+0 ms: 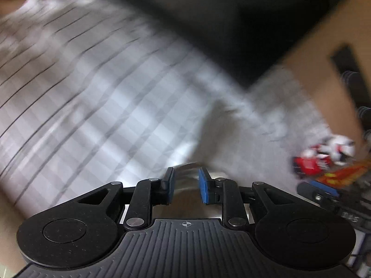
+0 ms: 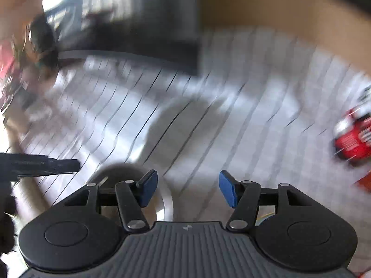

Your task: Organize plates and bowls

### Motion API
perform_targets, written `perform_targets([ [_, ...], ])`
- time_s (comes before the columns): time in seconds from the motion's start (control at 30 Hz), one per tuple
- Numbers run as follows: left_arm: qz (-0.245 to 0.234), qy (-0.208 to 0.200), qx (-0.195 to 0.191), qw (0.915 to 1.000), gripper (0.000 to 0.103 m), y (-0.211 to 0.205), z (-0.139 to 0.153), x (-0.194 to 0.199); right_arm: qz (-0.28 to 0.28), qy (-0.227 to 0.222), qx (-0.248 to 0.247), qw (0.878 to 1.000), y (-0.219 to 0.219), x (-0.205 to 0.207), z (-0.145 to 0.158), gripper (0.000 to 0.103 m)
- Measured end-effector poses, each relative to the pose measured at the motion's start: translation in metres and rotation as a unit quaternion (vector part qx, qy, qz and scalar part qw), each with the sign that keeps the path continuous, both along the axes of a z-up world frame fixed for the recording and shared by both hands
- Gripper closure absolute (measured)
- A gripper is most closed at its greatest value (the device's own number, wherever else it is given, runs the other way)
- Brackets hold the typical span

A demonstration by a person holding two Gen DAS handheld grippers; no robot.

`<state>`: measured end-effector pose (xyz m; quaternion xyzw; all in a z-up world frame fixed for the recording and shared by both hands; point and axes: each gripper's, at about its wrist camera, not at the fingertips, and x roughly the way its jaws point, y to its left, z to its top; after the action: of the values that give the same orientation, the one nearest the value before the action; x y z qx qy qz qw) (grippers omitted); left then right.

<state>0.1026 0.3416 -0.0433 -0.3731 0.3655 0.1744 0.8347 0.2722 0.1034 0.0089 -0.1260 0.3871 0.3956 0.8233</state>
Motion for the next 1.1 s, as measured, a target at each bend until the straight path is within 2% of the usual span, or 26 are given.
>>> perform_targets([
  [0.1, -0.085, -0.033, -0.013, 0.9958, 0.077, -0.037, 0.023, 0.032, -0.037, -0.038, 0.000, 0.999, -0.047, 0.008, 0.017, 0.040],
  [0.17, -0.147, -0.043, -0.030, 0.9878, 0.077, -0.069, 0.029, 0.056, -0.075, -0.052, -0.013, 0.996, -0.079, 0.015, 0.016, 0.040],
  [0.23, -0.197, -0.038, -0.036, 0.9790, 0.077, -0.102, 0.026, 0.078, -0.107, -0.050, -0.029, 0.993, -0.108, 0.022, 0.005, 0.040],
  [0.3, -0.221, -0.016, -0.030, 0.9746, 0.077, -0.130, 0.016, 0.097, -0.133, -0.035, -0.042, 0.990, -0.131, 0.030, -0.012, 0.040],
  [0.43, -0.232, 0.037, 0.002, 0.9721, 0.077, -0.160, -0.004, 0.120, -0.157, -0.004, -0.039, 0.987, -0.155, 0.033, -0.047, 0.040],
  [0.57, -0.223, 0.074, 0.038, 0.9713, 0.074, -0.165, -0.017, 0.135, -0.158, 0.028, -0.039, 0.986, -0.162, 0.041, -0.081, 0.040],
  [0.67, -0.202, 0.079, 0.051, 0.9748, 0.059, -0.161, -0.024, 0.143, -0.157, 0.045, -0.039, 0.986, -0.170, 0.046, -0.097, 0.040],
  [0.73, -0.189, 0.077, 0.041, 0.9781, 0.046, -0.158, -0.026, 0.146, -0.155, 0.068, -0.025, 0.985, -0.173, 0.053, -0.105, 0.039],
  [0.8, -0.182, 0.079, 0.021, 0.9800, 0.048, -0.157, -0.029, 0.151, -0.157, 0.083, -0.020, 0.984, -0.176, 0.058, -0.111, 0.040],
  [0.83, -0.184, 0.081, 0.010, 0.9795, 0.052, -0.159, -0.031, 0.153, -0.159, 0.086, -0.022, 0.983, -0.176, 0.061, -0.114, 0.040],
  [0.9, -0.195, 0.086, -0.004, 0.9771, 0.052, -0.166, -0.035, 0.155, -0.157, 0.100, -0.026, 0.982, -0.178, 0.064, -0.122, 0.040],
  [1.0, -0.209, 0.097, 0.006, 0.9731, 0.046, -0.176, -0.035, 0.152, -0.156, 0.135, -0.015, 0.978, -0.185, 0.068, -0.135, 0.040],
  [1.1, -0.199, 0.109, 0.015, 0.9738, 0.045, -0.177, -0.040, 0.155, -0.151, 0.175, 0.009, 0.973, -0.190, 0.070, -0.140, 0.040],
])
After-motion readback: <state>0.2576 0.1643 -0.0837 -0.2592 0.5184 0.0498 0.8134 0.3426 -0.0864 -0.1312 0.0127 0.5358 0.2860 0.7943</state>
